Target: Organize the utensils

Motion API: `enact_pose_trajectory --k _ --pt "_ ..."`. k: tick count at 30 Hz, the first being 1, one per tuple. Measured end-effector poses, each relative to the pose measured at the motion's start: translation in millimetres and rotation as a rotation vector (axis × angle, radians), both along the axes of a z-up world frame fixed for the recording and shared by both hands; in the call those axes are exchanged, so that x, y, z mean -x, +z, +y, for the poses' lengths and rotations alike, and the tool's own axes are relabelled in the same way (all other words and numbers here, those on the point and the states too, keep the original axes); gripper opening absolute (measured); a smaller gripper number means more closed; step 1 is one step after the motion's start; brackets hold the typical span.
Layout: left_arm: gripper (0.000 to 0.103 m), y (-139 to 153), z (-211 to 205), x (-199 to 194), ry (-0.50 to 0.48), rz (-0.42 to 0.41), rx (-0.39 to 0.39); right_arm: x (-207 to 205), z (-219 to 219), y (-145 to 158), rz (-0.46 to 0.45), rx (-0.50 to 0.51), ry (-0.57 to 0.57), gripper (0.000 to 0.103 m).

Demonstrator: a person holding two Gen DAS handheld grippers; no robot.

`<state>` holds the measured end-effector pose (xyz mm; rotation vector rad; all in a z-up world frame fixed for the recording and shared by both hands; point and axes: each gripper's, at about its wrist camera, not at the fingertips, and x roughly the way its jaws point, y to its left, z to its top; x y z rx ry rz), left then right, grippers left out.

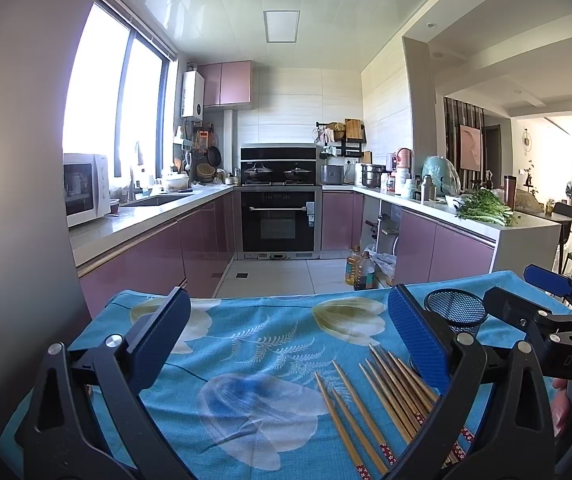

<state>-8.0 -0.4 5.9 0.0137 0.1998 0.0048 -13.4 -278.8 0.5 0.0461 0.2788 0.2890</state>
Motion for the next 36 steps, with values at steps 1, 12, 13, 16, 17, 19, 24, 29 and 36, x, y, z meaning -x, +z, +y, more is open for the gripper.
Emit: enact_pose_trajectory --k 1,12,13,16,17,19,24,29,36 --pt "0.097 0.2 0.1 -0.1 -0.001 0.0 0.0 0.0 -0.4 0.3 -0.001 -0.001 0.0 0.097" --pt "0.097 0.0 0.7 -0.2 -0.003 0.001 0.002 2.7 1.4 2.6 0.001 -0.003 0.003 0.097" --pt "0.097 0.1 0.7 -0.2 -0.001 0.0 0.001 2.2 1.4 3.4 0.002 -0.004 0.004 0.097" --pt "0.097 0.1 0.7 -0.6 -0.002 0.001 0.002 2.6 3.7 3.7 0.003 -0.003 0.007 0.097" --pt "0.097 -0.2 0.3 0.0 -0.002 0.0 0.001 2.5 3.0 3.6 0.003 -0.004 0.006 0.097" --pt "0.097 -0.1 0.1 -0.3 -0.003 0.001 0.001 3.3 1.7 3.6 0.002 -0.008 0.007 0.097" --pt "0.097 0.3 0.7 -0.9 -0.003 0.001 0.001 3.4 1.7 3.5 0.002 -0.008 0.007 0.097" --pt "0.097 -1.5 0.9 -1.1 -0.001 0.004 0.001 2.8 2.0 4.1 0.006 -0.01 0.008 0.097" --pt "0.097 -2.4 0.4 -3.1 -0.002 0.01 0.001 2.8 2.7 3.9 0.009 -0.013 0.01 0.097"
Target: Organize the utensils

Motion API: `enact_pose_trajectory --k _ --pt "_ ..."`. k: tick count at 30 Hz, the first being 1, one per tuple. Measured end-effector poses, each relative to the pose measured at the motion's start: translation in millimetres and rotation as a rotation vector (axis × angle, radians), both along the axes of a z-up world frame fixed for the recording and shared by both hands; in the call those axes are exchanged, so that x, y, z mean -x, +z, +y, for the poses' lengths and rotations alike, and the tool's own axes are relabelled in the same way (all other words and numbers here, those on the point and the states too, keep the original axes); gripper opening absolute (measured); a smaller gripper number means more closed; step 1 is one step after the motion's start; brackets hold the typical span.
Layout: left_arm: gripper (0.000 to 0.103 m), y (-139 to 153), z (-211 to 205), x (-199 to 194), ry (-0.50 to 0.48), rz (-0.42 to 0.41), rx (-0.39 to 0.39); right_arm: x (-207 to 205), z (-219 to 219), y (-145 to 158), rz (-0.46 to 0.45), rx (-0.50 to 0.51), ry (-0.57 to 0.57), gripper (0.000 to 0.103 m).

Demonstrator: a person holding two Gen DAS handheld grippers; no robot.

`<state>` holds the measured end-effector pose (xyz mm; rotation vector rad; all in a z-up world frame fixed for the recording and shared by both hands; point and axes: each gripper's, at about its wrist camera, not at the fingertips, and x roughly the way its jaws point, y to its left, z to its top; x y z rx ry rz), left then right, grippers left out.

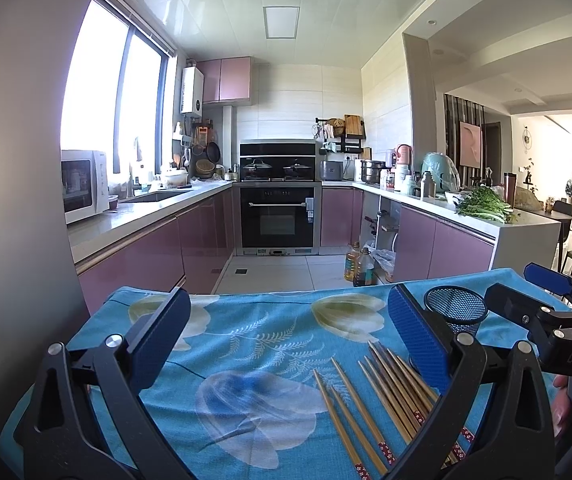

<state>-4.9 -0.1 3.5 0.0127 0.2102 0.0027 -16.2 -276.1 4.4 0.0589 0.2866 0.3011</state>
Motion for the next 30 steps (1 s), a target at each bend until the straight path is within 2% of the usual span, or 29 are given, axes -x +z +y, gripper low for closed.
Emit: enact_pose_trajectory --k 21,26,30 --pt "0.097 -5.9 -3.0 -7.2 -0.012 0.041 -0.002 -9.0 -1.4 -3.1 0.026 -0.003 0.011 0.097" --pt "0.097 -12.3 -4.7 -13.8 -0.04 0.083 -0.006 -13.1 -3.4 -8.9 0.066 0.0 0.025 0.097" --pt "0.097 -24.2 -6.3 -22.7 -0.079 0.145 -0.02 -19.0 -6.7 -20.7 0.138 0.002 0.05 0.097"
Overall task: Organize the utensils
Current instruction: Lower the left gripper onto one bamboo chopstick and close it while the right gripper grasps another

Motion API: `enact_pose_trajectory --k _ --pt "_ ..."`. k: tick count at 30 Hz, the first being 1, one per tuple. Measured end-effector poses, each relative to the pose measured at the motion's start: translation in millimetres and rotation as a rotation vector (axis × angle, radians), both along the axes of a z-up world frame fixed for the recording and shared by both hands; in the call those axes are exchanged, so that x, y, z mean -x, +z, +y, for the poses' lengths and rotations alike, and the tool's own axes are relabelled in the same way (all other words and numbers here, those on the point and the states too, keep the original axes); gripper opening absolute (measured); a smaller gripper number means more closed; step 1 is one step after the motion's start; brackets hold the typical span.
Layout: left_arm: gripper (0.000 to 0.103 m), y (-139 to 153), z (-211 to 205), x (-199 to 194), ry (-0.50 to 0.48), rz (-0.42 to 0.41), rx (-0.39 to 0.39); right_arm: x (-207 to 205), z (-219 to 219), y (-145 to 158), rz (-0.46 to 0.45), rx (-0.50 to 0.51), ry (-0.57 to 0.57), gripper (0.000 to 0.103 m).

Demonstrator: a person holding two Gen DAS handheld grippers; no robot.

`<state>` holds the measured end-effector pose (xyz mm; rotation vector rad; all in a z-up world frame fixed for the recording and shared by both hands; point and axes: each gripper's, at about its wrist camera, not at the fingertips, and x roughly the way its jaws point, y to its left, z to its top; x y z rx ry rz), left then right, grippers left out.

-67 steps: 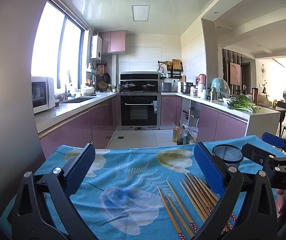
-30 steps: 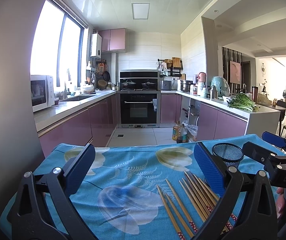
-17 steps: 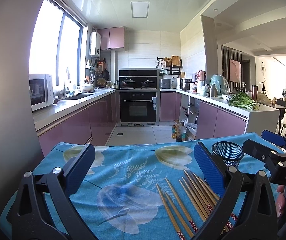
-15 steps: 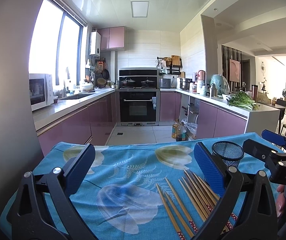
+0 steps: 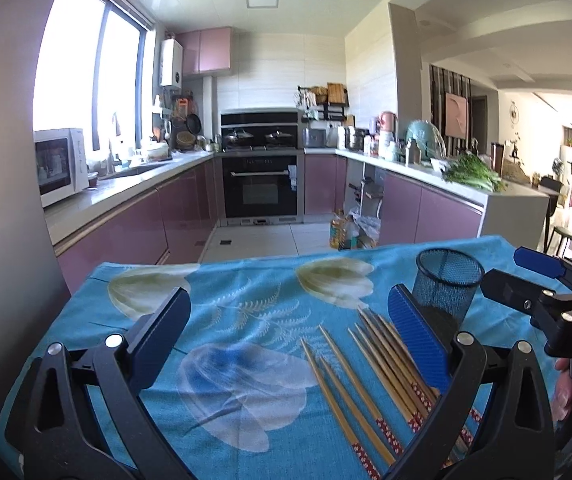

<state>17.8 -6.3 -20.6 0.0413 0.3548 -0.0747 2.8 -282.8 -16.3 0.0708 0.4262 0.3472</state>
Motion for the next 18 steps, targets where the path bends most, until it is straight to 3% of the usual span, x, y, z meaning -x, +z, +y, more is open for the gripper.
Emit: enact_pose_trajectory --k 2,4,9,18 --pt "0.097 -8.0 -1.0 -6.0 -0.022 0.046 -0.007 -3.0 -2.0 -6.6 0.039 0.01 0.008 0.096" --pt "0.09 -18.1 -1.5 -14.8 -0.034 0.103 -0.016 -9.5 -0.5 -17.4 0.1 0.048 0.013 0.092" --pt "0.076 -46.9 -3.5 -34.6 -0.077 0.236 -0.03 -24.5 4.0 -46.2 0.251 0.118 0.044 0.068" --pt "0.055 -93.3 -10.7 -60.8 -0.166 0.418 -0.034 -42.1 12.3 -75.2 0.392 0.189 0.073 0.043"
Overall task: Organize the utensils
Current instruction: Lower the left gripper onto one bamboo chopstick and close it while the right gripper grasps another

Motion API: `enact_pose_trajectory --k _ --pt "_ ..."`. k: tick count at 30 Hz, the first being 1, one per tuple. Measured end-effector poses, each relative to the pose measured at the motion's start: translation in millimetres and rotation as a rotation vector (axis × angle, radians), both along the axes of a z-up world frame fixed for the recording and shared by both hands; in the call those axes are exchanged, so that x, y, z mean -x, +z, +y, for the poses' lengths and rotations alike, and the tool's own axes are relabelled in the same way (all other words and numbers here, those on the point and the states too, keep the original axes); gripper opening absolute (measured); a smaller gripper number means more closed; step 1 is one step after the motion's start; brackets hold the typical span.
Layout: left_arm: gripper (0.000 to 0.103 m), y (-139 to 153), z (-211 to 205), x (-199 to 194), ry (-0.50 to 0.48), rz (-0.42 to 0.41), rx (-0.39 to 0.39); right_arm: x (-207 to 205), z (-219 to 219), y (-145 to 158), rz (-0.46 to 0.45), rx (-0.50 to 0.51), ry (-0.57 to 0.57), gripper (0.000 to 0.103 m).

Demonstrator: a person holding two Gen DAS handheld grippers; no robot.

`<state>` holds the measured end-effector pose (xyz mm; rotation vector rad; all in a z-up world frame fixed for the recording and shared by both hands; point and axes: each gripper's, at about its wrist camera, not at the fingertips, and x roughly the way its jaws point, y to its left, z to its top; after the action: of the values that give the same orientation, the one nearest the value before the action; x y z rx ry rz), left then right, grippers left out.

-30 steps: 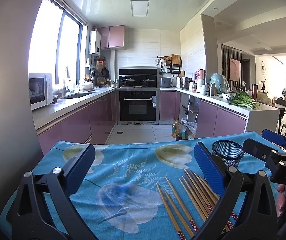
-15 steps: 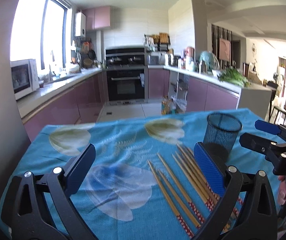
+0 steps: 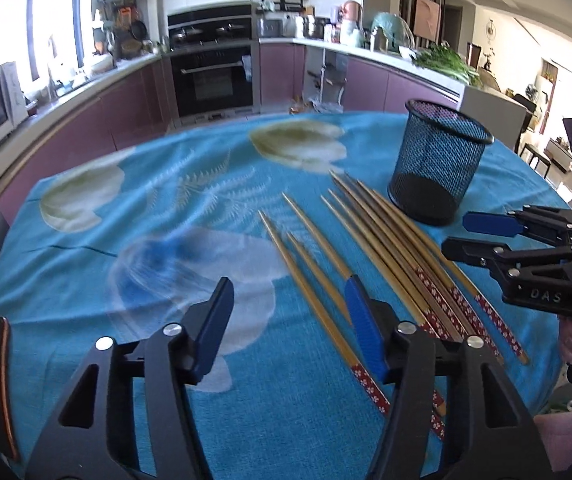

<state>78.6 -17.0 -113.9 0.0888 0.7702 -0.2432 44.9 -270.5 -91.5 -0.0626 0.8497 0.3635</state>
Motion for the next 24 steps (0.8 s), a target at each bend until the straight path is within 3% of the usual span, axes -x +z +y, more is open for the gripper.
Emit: enact_pose_trajectory --k 3,11,17,24 --pt "0.044 -8.1 -3.5 -7.1 -0.01 0.038 -0.006 -2.6 0.3 -3.0 0.029 0.012 0.001 0.032" --pt "0.031 -22.5 -8.3 -26.9 -0.04 0.127 0.025 -11.4 4.7 -10.1 0.048 0.029 0.007 0.027" --pt "0.018 -22.2 -13.5 -39.7 -0.033 0.145 0.029 -17.4 7.0 -10.2 0.065 -0.009 0.014 0.007" --pt "0.007 -18.7 -10.7 -41.6 0.009 0.146 0.066 -10.5 2.6 0.8 0.036 -0.047 0.015 0.006"
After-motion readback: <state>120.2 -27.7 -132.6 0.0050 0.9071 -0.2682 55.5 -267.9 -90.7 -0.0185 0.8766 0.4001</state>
